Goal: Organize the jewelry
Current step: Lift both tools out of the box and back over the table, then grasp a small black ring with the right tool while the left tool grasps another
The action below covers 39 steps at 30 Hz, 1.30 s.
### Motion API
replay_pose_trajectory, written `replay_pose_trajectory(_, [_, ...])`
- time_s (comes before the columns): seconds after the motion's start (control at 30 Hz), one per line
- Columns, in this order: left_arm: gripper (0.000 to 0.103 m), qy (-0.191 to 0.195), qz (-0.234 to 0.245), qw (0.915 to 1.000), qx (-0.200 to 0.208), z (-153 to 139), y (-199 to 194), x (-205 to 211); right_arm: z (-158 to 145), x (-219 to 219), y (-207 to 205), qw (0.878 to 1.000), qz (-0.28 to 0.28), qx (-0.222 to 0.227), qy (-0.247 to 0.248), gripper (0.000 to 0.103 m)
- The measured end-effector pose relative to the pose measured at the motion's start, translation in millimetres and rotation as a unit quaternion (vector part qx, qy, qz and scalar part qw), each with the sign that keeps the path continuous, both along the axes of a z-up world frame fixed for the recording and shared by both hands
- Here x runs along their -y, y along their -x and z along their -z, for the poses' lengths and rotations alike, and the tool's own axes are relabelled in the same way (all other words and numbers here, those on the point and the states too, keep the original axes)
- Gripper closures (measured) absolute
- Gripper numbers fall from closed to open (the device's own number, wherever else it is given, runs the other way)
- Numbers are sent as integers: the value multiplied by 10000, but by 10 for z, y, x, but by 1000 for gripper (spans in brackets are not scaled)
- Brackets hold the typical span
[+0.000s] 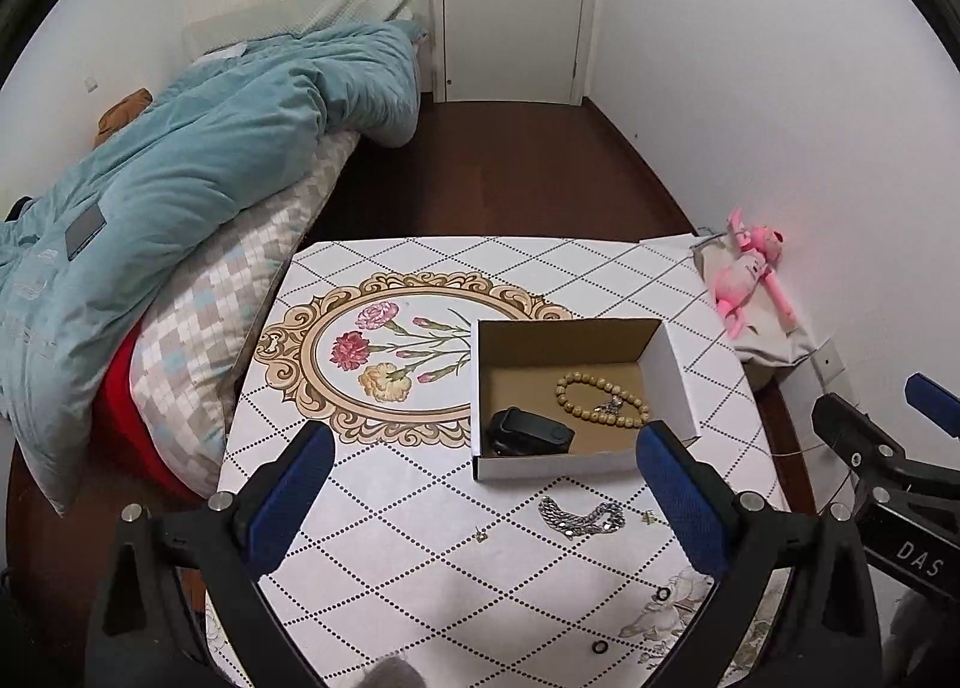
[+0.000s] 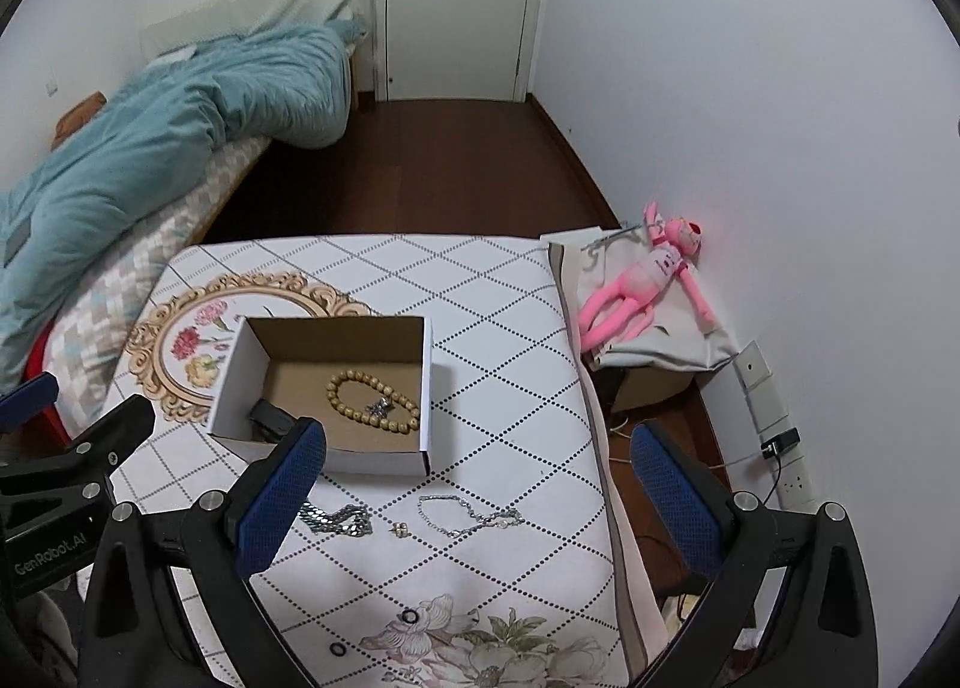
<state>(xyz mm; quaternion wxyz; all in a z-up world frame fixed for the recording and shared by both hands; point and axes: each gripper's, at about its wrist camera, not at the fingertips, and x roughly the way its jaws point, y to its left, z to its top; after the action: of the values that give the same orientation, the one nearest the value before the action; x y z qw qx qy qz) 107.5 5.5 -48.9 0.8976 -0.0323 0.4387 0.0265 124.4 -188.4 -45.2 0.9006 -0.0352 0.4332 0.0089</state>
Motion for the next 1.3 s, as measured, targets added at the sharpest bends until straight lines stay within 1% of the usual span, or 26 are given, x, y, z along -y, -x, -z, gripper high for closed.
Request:
replay_pose_trajectory(0.1, [0,-27,-58,10000,26,-10,41,-26,-53,25,75,9999,-3,-8,-150,0])
replay_pose_trajectory(0.17, [0,-62,-112,9999,-49,61,77,-43,14,40,106,9996,-11,-181,-197,0])
replay_pose_trajectory(0.27, [0,-149,-166,9995,-236,260,151,-48,288,53,182,9984,-41,-558,-128,0])
replay_pose_trajectory(0.33, [0,-235,-187,9986,-445,479,219,-51,605,76,258,9956,-70,-920,-176,1])
replay_pose_trajectory(0.4, [0,-330,-228,9970,-667,713,295,-60,889,97,327,9920,-94,-1229,-280,9])
replay_pose_trajectory(0.47, [0,-378,-316,9940,-979,981,381,-78,1205,111,402,9867,-191,-1535,-504,31])
replay_pose_trajectory(0.53, [0,-371,-376,9911,-1225,1206,449,-88,1529,99,475,9800,-311,-1841,-694,40])
replay_pose_trajectory(0.63, [0,-421,-423,9862,-1542,1474,523,-75,1796,57,564,9786,-392,-1933,-580,50])
replay_pose_trajectory(0.67, [0,-418,-440,9849,-1621,1540,540,-74,1853,45,586,9784,-418,-1937,-584,50])
replay_pose_trajectory(0.8, [0,-419,-450,9825,-1761,1685,583,-37,1962,-16,619,9800,-551,-1837,-530,51])
replay_pose_trajectory(0.87, [0,-455,-431,9822,-1768,1703,597,-12,1981,-59,599,9803,-610,-1816,-472,59])
replay_pose_trajectory(0.9, [0,-458,-420,9821,-1776,1715,603,-8,1981,-90,601,9816,-668,-1743,-405,60])
replay_pose_trajectory(0.93, [0,-460,-413,9819,-1788,1726,610,0,1988,-123,605,9825,-702,-1699,-309,66])
replay_pose_trajectory(1.0, [0,-466,-387,9820,-1789,1729,623,17,1962,-186,605,9834,-761,-1642,-148,74])
replay_pose_trajectory(1.03, [1,-469,-381,9824,-1768,1729,624,22,1954,-208,617,9836,-789,-1616,-103,84])
replay_pose_trajectory(1.07, [1,-473,-379,9825,-1760,1725,632,33,1941,-232,619,9837,-805,-1605,-65,90])
replay_pose_trajectory(1.2, [2,-333,-235,9843,-1718,1685,658,107,1920,-202,661,9838,-773,-1611,-127,90])
replay_pose_trajectory(1.3, [2,-65,11,9848,-1736,1652,704,237,1837,-50,685,9850,-591,-1595,-297,90])
